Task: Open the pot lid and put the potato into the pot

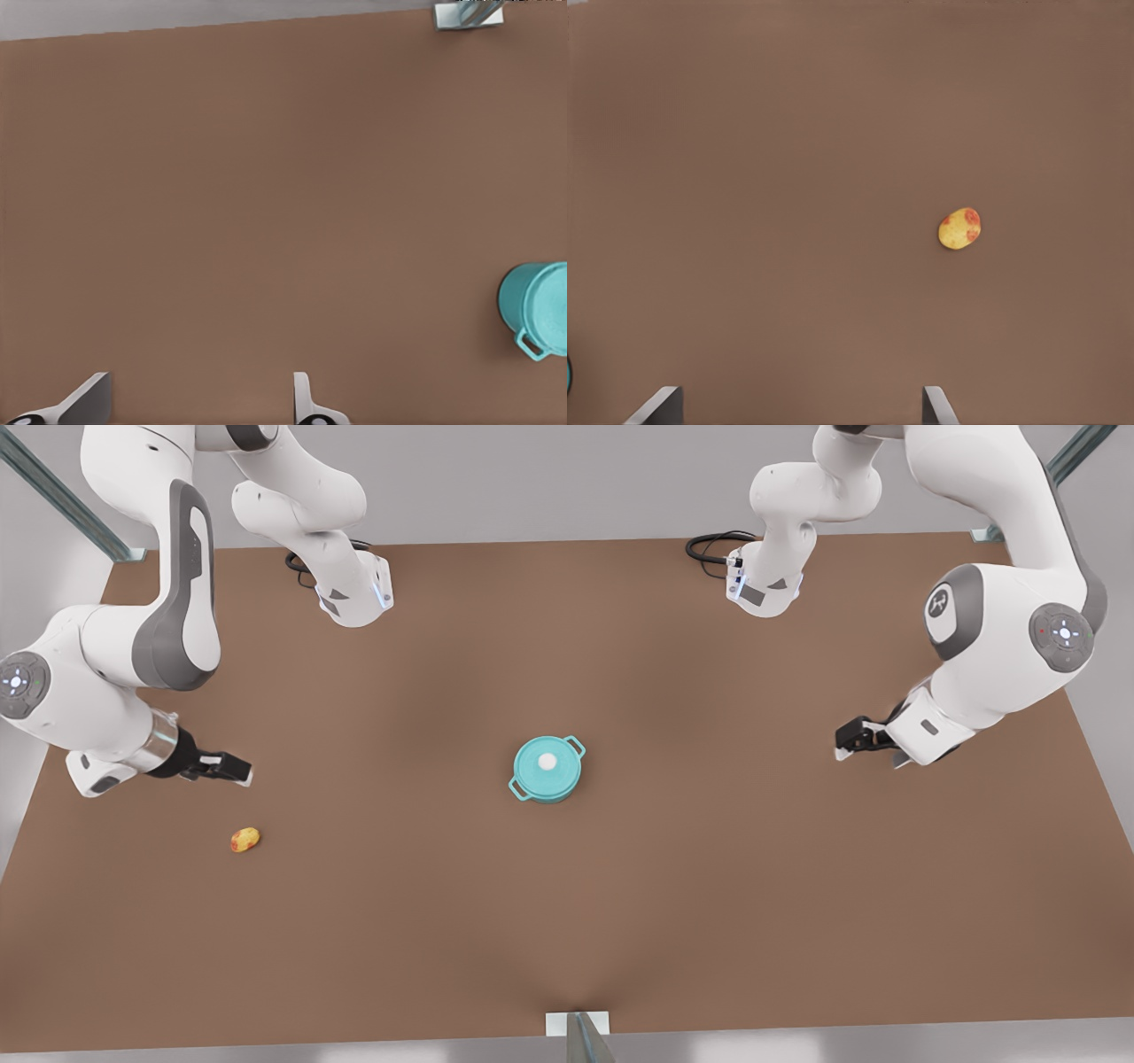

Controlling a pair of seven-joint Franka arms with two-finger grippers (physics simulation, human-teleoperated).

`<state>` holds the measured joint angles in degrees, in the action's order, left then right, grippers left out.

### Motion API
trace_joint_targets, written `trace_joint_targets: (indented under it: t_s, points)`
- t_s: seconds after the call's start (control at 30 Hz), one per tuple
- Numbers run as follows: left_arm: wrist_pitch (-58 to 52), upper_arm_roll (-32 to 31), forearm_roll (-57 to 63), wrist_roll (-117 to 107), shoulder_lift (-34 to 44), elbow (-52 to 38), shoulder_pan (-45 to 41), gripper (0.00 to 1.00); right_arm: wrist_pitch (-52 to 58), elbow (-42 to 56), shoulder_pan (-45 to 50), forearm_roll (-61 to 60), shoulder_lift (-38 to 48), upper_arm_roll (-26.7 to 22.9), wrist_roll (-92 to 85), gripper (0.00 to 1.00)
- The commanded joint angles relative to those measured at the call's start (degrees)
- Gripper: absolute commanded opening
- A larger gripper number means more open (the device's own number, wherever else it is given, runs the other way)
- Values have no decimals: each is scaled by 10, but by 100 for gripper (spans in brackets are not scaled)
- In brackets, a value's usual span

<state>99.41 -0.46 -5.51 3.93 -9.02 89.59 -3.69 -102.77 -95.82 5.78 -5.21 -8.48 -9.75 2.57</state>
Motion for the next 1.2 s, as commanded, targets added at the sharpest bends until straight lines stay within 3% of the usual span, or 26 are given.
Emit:
trace_joint_targets:
  t_s: [0.0,0.1,0.17,0.23,0.33,0.4,0.77,1.0,1.17]
  points:
    - [4,-1,1,21,1,0,-2,100,-38,0,2,0,0,0,-85,100]
    - [10,-25,-15,15,-14,14,-7,100,-30,-1,7,26,-2,4,-106,100]
    - [85,-105,-17,-87,-71,-41,-39,100,-19,1,9,36,-10,4,-161,100]
    - [88,-107,45,-355,-145,-113,-150,100,-8,22,6,35,-10,0,23,100]
    - [89,-107,75,-494,-201,-122,-250,100,-9,32,-24,35,-23,-4,154,100]
    - [86,-106,130,-591,-283,-212,-300,100,-19,27,-28,34,-55,0,258,100]
    - [121,-107,131,-667,-315,-186,-328,100,-95,6,-71,-10,-133,-2,402,100]
    - [183,-104,148,-636,-316,-125,-302,100,-194,2,-60,-5,-182,0,458,100]
    - [180,-104,148,-612,-308,-92,-287,100,-295,-66,-56,-6,-182,0,483,100]
